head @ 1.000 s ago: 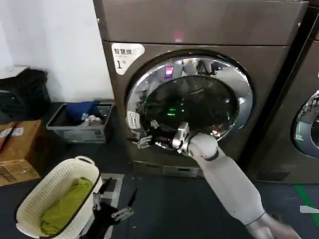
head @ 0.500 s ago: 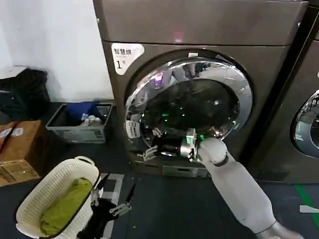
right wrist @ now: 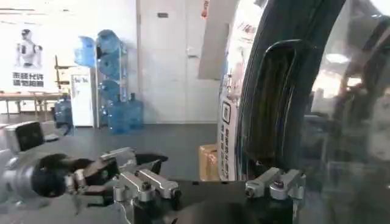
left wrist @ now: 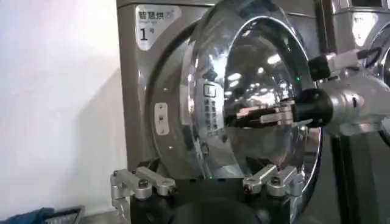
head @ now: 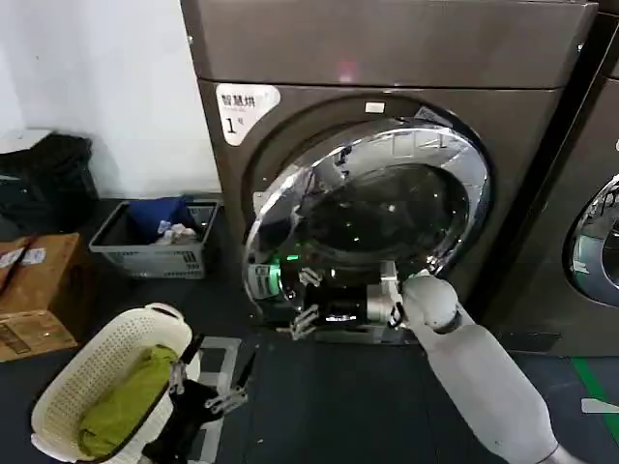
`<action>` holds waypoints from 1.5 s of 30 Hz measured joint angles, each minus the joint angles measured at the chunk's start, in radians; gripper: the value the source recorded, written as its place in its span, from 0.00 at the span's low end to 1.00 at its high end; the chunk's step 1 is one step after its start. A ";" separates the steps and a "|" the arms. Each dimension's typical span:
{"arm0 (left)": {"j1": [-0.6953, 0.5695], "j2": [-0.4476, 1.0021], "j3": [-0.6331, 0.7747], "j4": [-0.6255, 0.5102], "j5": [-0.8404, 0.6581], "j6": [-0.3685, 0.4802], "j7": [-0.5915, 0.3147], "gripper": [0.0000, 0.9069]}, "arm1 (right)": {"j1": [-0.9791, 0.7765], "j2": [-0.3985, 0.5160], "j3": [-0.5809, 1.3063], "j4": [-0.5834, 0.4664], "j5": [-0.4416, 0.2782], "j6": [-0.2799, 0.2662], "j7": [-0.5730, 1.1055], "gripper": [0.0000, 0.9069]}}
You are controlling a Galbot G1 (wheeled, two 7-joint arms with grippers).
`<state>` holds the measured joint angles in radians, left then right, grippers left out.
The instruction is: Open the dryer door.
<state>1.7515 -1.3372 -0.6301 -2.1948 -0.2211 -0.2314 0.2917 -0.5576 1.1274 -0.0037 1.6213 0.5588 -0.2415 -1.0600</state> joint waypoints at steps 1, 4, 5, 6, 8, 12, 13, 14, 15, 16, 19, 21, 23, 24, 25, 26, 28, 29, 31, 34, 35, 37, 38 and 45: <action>-0.002 0.001 -0.008 0.000 -0.009 0.007 0.012 1.00 | -0.003 -0.004 0.002 0.004 0.001 0.001 -0.005 1.00; -0.008 0.006 -0.037 -0.002 -0.041 0.036 0.050 1.00 | -0.014 -0.013 0.006 0.014 0.002 0.004 -0.022 1.00; -0.011 0.007 -0.047 -0.002 -0.049 0.044 0.060 1.00 | -0.017 -0.017 0.008 0.016 0.002 0.005 -0.029 1.00; -0.014 0.010 -0.059 -0.002 -0.059 0.055 0.071 1.00 | -0.019 -0.019 0.010 0.019 0.002 0.005 -0.036 1.00; -0.023 0.015 -0.084 -0.001 -0.084 0.075 0.091 1.00 | -0.025 -0.024 0.015 0.025 0.002 0.004 -0.053 1.00; -0.043 0.030 -0.138 0.000 -0.135 0.109 0.136 1.00 | -0.035 -0.036 0.023 0.033 0.002 0.007 -0.074 1.00; -0.050 0.036 -0.153 0.003 -0.152 0.117 0.144 1.00 | -0.037 -0.039 0.024 0.035 0.006 0.009 -0.085 1.00; -0.058 0.042 -0.167 0.007 -0.165 0.121 0.147 1.00 | -0.038 -0.041 0.024 0.036 0.008 0.010 -0.093 1.00; -0.065 0.048 -0.177 0.009 -0.177 0.122 0.148 1.00 | -0.040 -0.044 0.025 0.037 0.009 0.013 -0.102 1.00; -0.073 0.056 -0.190 0.016 -0.192 0.120 0.147 1.00 | -0.042 -0.046 0.025 0.037 0.009 0.017 -0.112 1.00; -0.097 0.078 -0.206 0.029 -0.229 0.109 0.135 1.00 | -0.045 -0.053 0.029 0.037 0.008 0.027 -0.144 1.00; -0.111 0.093 -0.210 0.041 -0.240 0.101 0.132 1.00 | -0.051 -0.057 0.037 0.034 0.007 0.030 -0.175 1.00; -0.127 0.113 -0.213 0.052 -0.273 0.105 0.132 1.00 | -0.054 -0.058 0.045 0.030 0.002 0.032 -0.203 1.00; -0.133 0.122 -0.214 0.055 -0.287 0.107 0.132 1.00 | -0.054 -0.058 0.047 0.028 0.001 0.033 -0.212 1.00; -0.141 0.131 -0.215 0.059 -0.295 0.109 0.133 1.00 | -0.054 -0.058 0.049 0.026 0.001 0.034 -0.221 1.00; -0.149 0.140 -0.216 0.064 -0.300 0.110 0.134 1.00 | -0.054 -0.058 0.051 0.024 0.001 0.036 -0.227 1.00; -0.162 0.157 -0.216 0.071 -0.317 0.115 0.134 1.00 | -0.055 -0.060 0.057 0.020 -0.001 0.038 -0.247 1.00; -0.168 0.166 -0.215 0.075 -0.327 0.117 0.136 1.00 | -0.056 -0.062 0.060 0.019 -0.001 0.039 -0.256 1.00; -0.179 0.181 -0.212 0.082 -0.342 0.119 0.139 1.00 | -0.058 -0.067 0.063 0.017 -0.003 0.043 -0.273 1.00; -0.195 0.204 -0.207 0.089 -0.373 0.126 0.143 1.00 | -0.066 -0.075 0.072 0.014 -0.004 0.046 -0.303 1.00; -0.202 0.212 -0.206 0.092 -0.383 0.128 0.144 1.00 | -0.069 -0.077 0.076 0.013 -0.004 0.051 -0.314 1.00; -0.212 0.229 -0.202 0.093 -0.405 0.134 0.144 1.00 | -0.075 -0.081 0.082 0.012 -0.007 0.054 -0.331 1.00; -0.217 0.234 -0.200 0.094 -0.413 0.136 0.144 1.00 | -0.078 -0.084 0.086 0.012 -0.011 0.055 -0.343 1.00; -0.247 0.278 -0.181 0.098 -0.436 0.149 0.147 1.00 | -0.103 -0.104 0.107 0.023 -0.026 0.065 -0.402 1.00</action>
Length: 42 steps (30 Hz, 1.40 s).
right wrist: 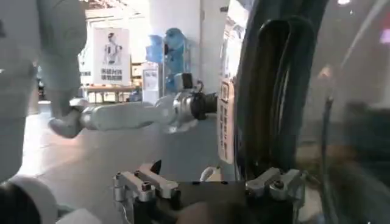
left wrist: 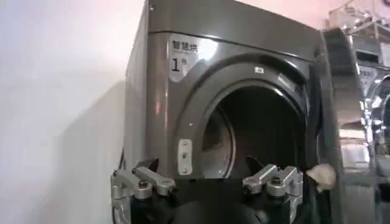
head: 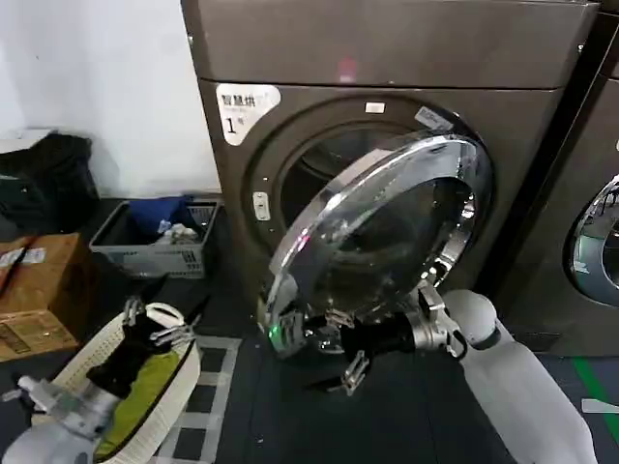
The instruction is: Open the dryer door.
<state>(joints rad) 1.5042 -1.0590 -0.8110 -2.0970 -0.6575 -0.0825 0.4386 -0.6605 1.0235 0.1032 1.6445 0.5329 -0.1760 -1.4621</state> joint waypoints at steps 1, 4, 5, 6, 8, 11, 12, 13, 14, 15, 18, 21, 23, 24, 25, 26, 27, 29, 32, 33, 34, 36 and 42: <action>-0.003 0.004 0.001 0.001 -0.001 0.000 0.000 1.00 | -0.002 -0.001 0.001 0.000 -0.001 0.003 0.000 1.00; -0.014 0.017 0.003 0.006 -0.011 0.004 -0.002 1.00 | -0.008 -0.005 0.008 0.000 0.001 0.013 -0.001 1.00; -0.016 0.022 0.003 0.006 -0.013 0.006 -0.002 1.00 | -0.010 -0.007 0.011 -0.001 0.002 0.016 -0.001 1.00; -0.017 0.025 0.003 0.006 -0.015 0.007 -0.002 1.00 | -0.012 -0.009 0.014 -0.003 0.002 0.019 0.000 1.00; -0.016 0.034 0.008 0.003 -0.018 0.008 -0.002 1.00 | -0.016 -0.013 0.020 -0.008 0.006 0.028 0.000 1.00; -0.014 0.048 0.016 -0.006 -0.018 0.008 -0.002 1.00 | -0.026 -0.018 0.031 -0.004 0.024 0.037 -0.001 1.00; -0.016 0.054 0.017 -0.007 -0.020 0.009 -0.002 1.00 | -0.029 -0.019 0.033 -0.001 0.025 0.044 -0.001 1.00; -0.019 0.059 0.019 -0.007 -0.022 0.009 -0.002 1.00 | -0.033 -0.021 0.035 0.002 0.025 0.051 -0.001 1.00; -0.022 0.065 0.021 -0.007 -0.025 0.010 -0.002 1.00 | -0.036 -0.022 0.036 0.004 0.025 0.059 -0.001 1.00; -0.027 0.072 0.024 -0.005 -0.027 0.011 -0.002 1.00 | -0.040 -0.025 0.037 0.006 0.024 0.066 -0.001 1.00; -0.040 0.087 0.033 0.000 -0.031 0.013 -0.003 1.00 | -0.054 -0.035 0.044 0.008 0.022 0.089 -0.001 1.00; -0.051 0.102 0.045 0.001 -0.034 0.017 -0.004 1.00 | -0.070 -0.045 0.053 0.014 0.022 0.109 -0.001 1.00; -0.058 0.110 0.053 0.002 -0.036 0.019 -0.004 1.00 | -0.080 -0.051 0.060 0.020 0.022 0.119 -0.001 1.00; -0.062 0.115 0.058 0.005 -0.038 0.020 -0.005 1.00 | -0.085 -0.052 0.064 0.024 0.022 0.122 -0.001 1.00; -0.068 0.121 0.062 0.007 -0.041 0.021 -0.005 1.00 | -0.091 -0.054 0.068 0.027 0.022 0.125 -0.001 1.00; -0.075 0.129 0.068 0.009 -0.044 0.023 -0.005 1.00 | -0.097 -0.056 0.071 0.030 0.022 0.128 -0.001 1.00; -0.081 0.136 0.073 0.011 -0.047 0.024 -0.005 1.00 | -0.102 -0.058 0.075 0.032 0.021 0.131 -0.002 1.00; -0.092 0.147 0.083 0.014 -0.055 0.028 -0.005 1.00 | -0.116 -0.063 0.088 0.039 0.021 0.133 -0.001 1.00; -0.112 0.169 0.103 0.021 -0.063 0.035 -0.005 1.00 | -0.143 -0.067 0.117 0.051 0.023 0.143 -0.001 1.00; -0.121 0.179 0.113 0.024 -0.066 0.037 -0.005 1.00 | -0.154 -0.067 0.130 0.056 0.025 0.146 -0.001 1.00; -0.130 0.187 0.123 0.027 -0.071 0.039 -0.004 1.00 | -0.165 -0.068 0.144 0.059 0.026 0.151 -0.001 1.00; -0.151 0.210 0.147 0.036 -0.078 0.039 -0.001 1.00 | -0.191 -0.070 0.174 0.064 0.026 0.160 0.000 1.00; -0.225 0.274 0.233 0.061 -0.097 0.040 0.010 1.00 | -0.271 -0.075 0.287 0.072 0.026 0.182 0.000 1.00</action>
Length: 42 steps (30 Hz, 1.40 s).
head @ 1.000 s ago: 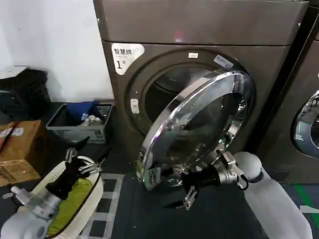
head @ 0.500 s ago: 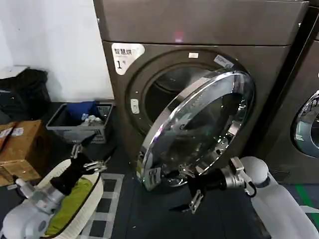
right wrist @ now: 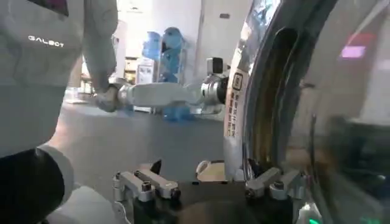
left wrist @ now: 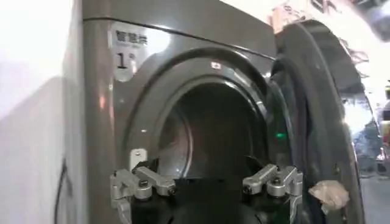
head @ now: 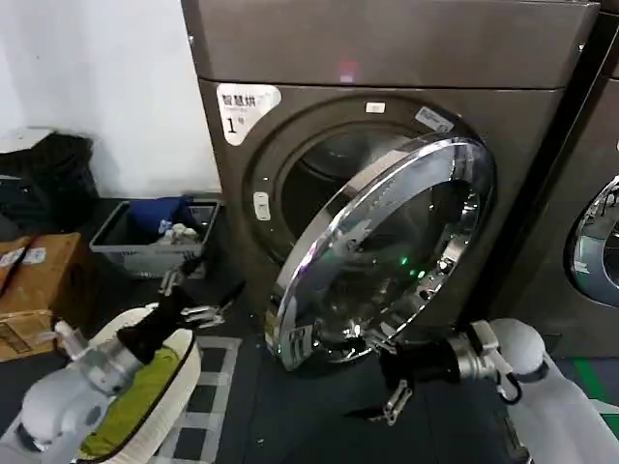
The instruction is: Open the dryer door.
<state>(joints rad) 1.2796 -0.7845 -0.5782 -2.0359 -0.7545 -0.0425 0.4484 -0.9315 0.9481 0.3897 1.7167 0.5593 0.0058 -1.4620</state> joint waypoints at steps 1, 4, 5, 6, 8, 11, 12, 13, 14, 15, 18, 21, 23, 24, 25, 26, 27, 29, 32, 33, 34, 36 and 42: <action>-0.015 0.010 0.017 0.005 -0.002 0.000 0.003 1.00 | -0.015 0.000 0.021 0.003 0.000 0.003 0.000 1.00; -0.061 0.036 0.066 0.019 -0.016 0.002 0.007 1.00 | -0.064 0.001 0.087 0.007 -0.001 0.010 0.000 1.00; -0.075 0.044 0.083 0.024 -0.023 0.003 0.010 1.00 | -0.080 0.002 0.109 0.008 -0.001 0.011 0.000 1.00; -0.091 0.050 0.101 0.030 -0.030 0.005 0.012 1.00 | -0.096 0.003 0.132 0.009 -0.001 0.014 0.001 1.00; -0.120 0.060 0.132 0.040 -0.045 0.007 0.017 1.00 | -0.125 0.004 0.177 0.009 -0.002 0.019 0.001 1.00; -0.163 0.074 0.174 0.053 -0.065 0.011 0.023 1.00 | -0.164 0.008 0.243 0.003 -0.004 0.029 0.002 1.00; -0.180 0.078 0.188 0.059 -0.071 0.012 0.026 1.00 | -0.177 0.011 0.266 -0.001 -0.003 0.030 0.002 1.00; -0.194 0.081 0.202 0.065 -0.074 0.013 0.028 1.00 | -0.190 0.015 0.289 -0.003 -0.002 0.032 0.002 1.00; -0.209 0.082 0.216 0.072 -0.077 0.013 0.031 1.00 | -0.200 0.018 0.311 -0.006 -0.002 0.035 0.002 1.00; -0.222 0.082 0.229 0.078 -0.078 0.014 0.032 1.00 | -0.214 0.023 0.338 -0.008 -0.002 0.039 0.003 1.00; -0.265 0.083 0.272 0.094 -0.078 0.013 0.038 1.00 | -0.246 0.036 0.412 -0.010 -0.002 0.046 0.005 1.00; -0.305 0.086 0.316 0.109 -0.082 0.008 0.044 1.00 | -0.278 0.048 0.484 -0.013 -0.001 0.055 0.010 1.00; -0.331 0.089 0.347 0.118 -0.090 0.006 0.048 1.00 | -0.297 0.056 0.526 -0.012 0.002 0.059 0.015 1.00; -0.344 0.091 0.361 0.123 -0.092 0.005 0.050 1.00 | -0.305 0.059 0.548 -0.012 0.004 0.064 0.018 1.00; -0.357 0.092 0.375 0.125 -0.098 0.003 0.051 1.00 | -0.315 0.063 0.571 -0.010 0.005 0.069 0.020 1.00; -0.369 0.092 0.389 0.128 -0.105 0.003 0.052 1.00 | -0.325 0.067 0.595 -0.009 0.005 0.072 0.022 1.00; -0.383 0.092 0.402 0.132 -0.109 0.002 0.053 1.00 | -0.332 0.070 0.616 -0.008 0.006 0.073 0.029 1.00; -0.409 0.092 0.428 0.140 -0.113 0.001 0.056 1.00 | -0.348 0.079 0.660 -0.007 0.008 0.075 0.041 1.00; -0.451 0.091 0.467 0.155 -0.120 -0.001 0.065 1.00 | -0.368 0.095 0.721 -0.003 0.016 0.075 0.072 1.00; -0.463 0.090 0.480 0.158 -0.123 -0.002 0.068 1.00 | -0.374 0.101 0.744 -0.002 0.021 0.075 0.087 1.00; -0.478 0.089 0.496 0.159 -0.126 -0.002 0.075 1.00 | -0.380 0.106 0.764 -0.002 0.029 0.075 0.099 1.00; -0.499 0.088 0.521 0.160 -0.126 -0.002 0.083 1.00 | -0.391 0.116 0.807 -0.003 0.034 0.082 0.113 1.00; -0.555 0.088 0.595 0.169 -0.126 -0.002 0.094 1.00 | -0.426 0.135 0.939 -0.011 0.065 0.090 0.176 1.00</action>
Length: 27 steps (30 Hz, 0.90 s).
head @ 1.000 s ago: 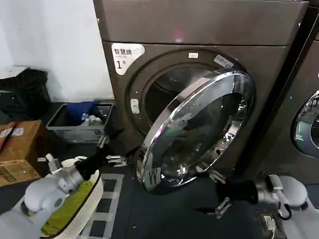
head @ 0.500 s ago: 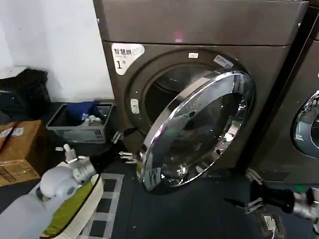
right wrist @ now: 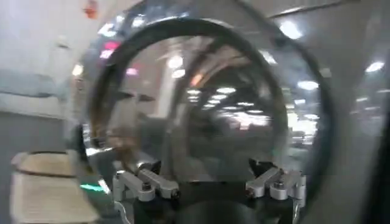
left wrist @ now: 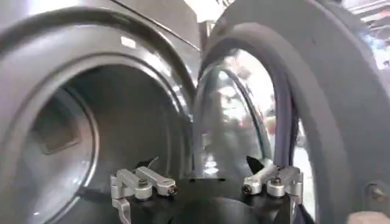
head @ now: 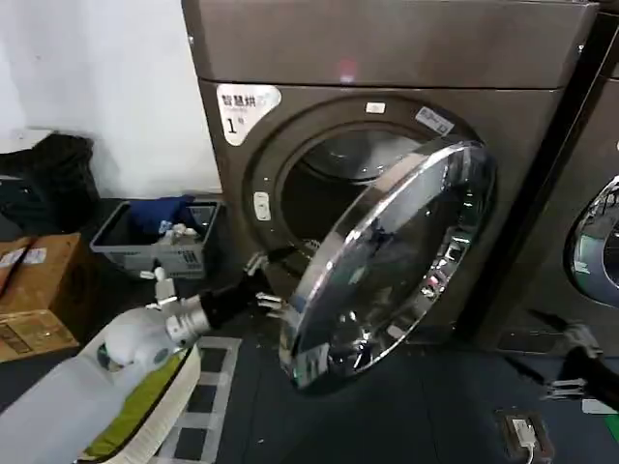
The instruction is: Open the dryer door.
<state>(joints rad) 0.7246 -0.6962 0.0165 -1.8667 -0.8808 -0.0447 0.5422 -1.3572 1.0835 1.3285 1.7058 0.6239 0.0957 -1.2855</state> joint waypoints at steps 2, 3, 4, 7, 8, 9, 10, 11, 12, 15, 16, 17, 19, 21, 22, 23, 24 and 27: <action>-0.013 0.000 0.025 0.001 0.000 -0.004 0.003 1.00 | -0.011 0.004 0.044 0.000 0.009 0.001 0.038 1.00; -0.018 -0.001 0.036 0.001 -0.002 -0.005 0.004 1.00 | -0.015 0.005 0.062 0.000 0.009 0.004 0.054 1.00; -0.023 -0.002 0.046 0.001 -0.003 -0.007 0.005 1.00 | -0.020 0.007 0.081 0.000 0.008 0.015 0.077 1.00; -0.037 -0.005 0.075 0.004 -0.004 -0.014 0.009 1.00 | -0.035 0.016 0.131 0.010 0.003 0.048 0.161 1.00; -0.041 -0.007 0.083 0.005 -0.004 -0.016 0.010 1.00 | -0.041 0.020 0.143 0.014 0.001 0.057 0.191 1.00; -0.045 -0.009 0.090 0.006 -0.005 -0.018 0.011 1.00 | -0.049 0.026 0.150 0.022 -0.001 0.059 0.228 1.00; -0.049 -0.010 0.098 0.007 -0.006 -0.019 0.011 1.00 | -0.056 0.030 0.155 0.029 -0.001 0.066 0.266 1.00; -0.052 -0.013 0.105 0.007 -0.007 -0.020 0.012 1.00 | -0.063 0.036 0.159 0.039 -0.001 0.081 0.311 1.00; -0.055 -0.015 0.112 0.007 -0.009 -0.021 0.014 1.00 | -0.071 0.041 0.165 0.049 -0.007 0.094 0.356 1.00; -0.068 -0.020 0.135 0.005 -0.013 -0.022 0.015 1.00 | -0.091 0.051 0.181 0.079 -0.011 0.099 0.480 1.00; -0.072 -0.021 0.144 0.004 -0.014 -0.022 0.016 1.00 | -0.096 0.053 0.186 0.091 -0.011 0.099 0.524 1.00; -0.078 -0.021 0.154 0.003 -0.015 -0.022 0.016 1.00 | -0.102 0.053 0.193 0.102 -0.011 0.097 0.558 1.00; -0.089 -0.023 0.171 0.000 -0.016 -0.024 0.016 1.00 | -0.111 0.057 0.203 0.126 -0.013 0.085 0.619 1.00; -0.097 -0.025 0.189 -0.005 -0.018 -0.025 0.016 1.00 | -0.123 0.058 0.217 0.149 -0.014 0.071 0.679 1.00; -0.103 -0.026 0.198 -0.006 -0.020 -0.026 0.016 1.00 | -0.127 0.058 0.225 0.160 -0.015 0.062 0.703 1.00; -0.109 -0.027 0.207 -0.010 -0.023 -0.027 0.016 1.00 | -0.132 0.058 0.235 0.172 -0.015 0.046 0.732 1.00; -0.112 -0.027 0.214 -0.013 -0.025 -0.028 0.017 1.00 | -0.137 0.058 0.245 0.182 -0.015 0.029 0.755 1.00; -0.127 -0.028 0.244 -0.016 -0.030 -0.035 0.019 1.00 | -0.151 0.059 0.279 0.212 -0.016 -0.018 0.815 1.00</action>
<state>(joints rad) 0.5976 -0.7240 0.2604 -1.8831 -0.9105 -0.0794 0.5608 -1.5079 1.1423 1.6075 1.9174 0.6079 0.0778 -0.4707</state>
